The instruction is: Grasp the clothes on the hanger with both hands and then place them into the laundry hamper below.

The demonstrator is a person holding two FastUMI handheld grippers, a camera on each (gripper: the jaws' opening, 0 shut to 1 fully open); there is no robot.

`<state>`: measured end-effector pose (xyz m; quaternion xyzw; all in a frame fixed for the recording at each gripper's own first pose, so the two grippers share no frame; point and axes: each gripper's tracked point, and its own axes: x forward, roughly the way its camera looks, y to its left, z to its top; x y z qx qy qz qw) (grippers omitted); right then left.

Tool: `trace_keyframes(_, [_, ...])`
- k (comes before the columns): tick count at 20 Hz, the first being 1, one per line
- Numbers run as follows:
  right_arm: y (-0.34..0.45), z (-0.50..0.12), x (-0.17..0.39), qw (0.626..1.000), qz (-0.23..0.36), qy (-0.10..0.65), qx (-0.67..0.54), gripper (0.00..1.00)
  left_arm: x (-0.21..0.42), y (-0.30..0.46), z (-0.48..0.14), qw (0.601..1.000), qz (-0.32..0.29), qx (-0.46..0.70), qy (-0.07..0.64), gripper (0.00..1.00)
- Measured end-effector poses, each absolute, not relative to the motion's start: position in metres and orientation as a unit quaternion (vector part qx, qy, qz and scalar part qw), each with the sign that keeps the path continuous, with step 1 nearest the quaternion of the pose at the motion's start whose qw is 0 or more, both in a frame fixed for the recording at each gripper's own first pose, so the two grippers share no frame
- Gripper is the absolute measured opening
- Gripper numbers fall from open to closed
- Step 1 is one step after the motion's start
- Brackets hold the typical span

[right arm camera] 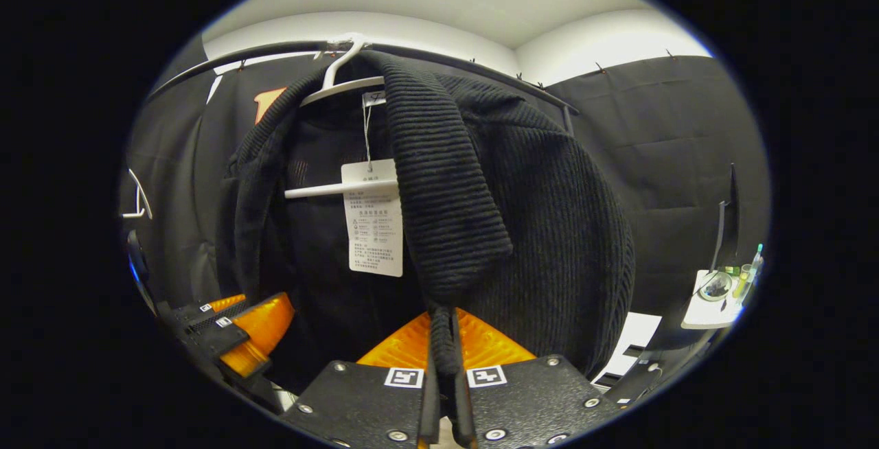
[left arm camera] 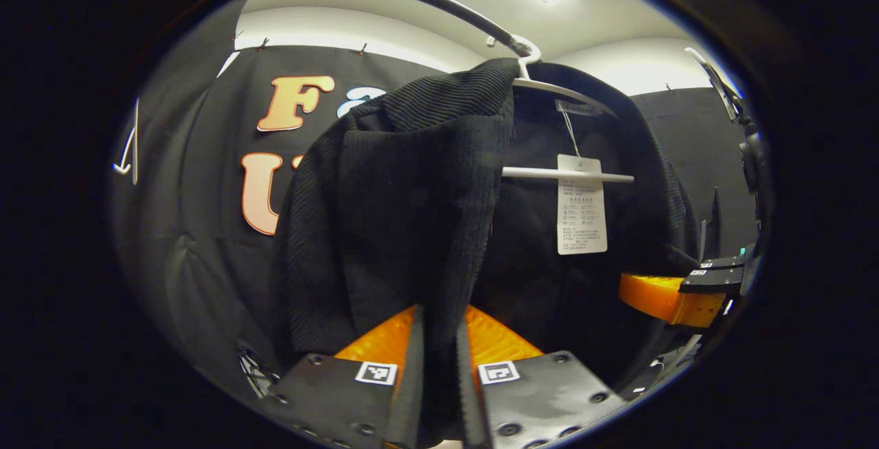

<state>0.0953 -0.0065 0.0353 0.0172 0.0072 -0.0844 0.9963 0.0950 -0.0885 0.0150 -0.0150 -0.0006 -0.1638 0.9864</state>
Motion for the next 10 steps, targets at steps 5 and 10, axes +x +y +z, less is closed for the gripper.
trace_keyframes(5, [-0.021, 0.039, 0.086, 0.995, -0.099, 0.001, -0.010, 0.02, 0.091, -0.082, 0.018, 0.986, -0.166, -0.025, -0.001, 0.05])
trace_keyframes(10, [-0.031, 0.050, 0.067, 0.993, -0.111, -0.010, -0.028, 0.00, 0.080, -0.078, 0.027, 0.986, -0.168, -0.010, -0.003, 0.08])
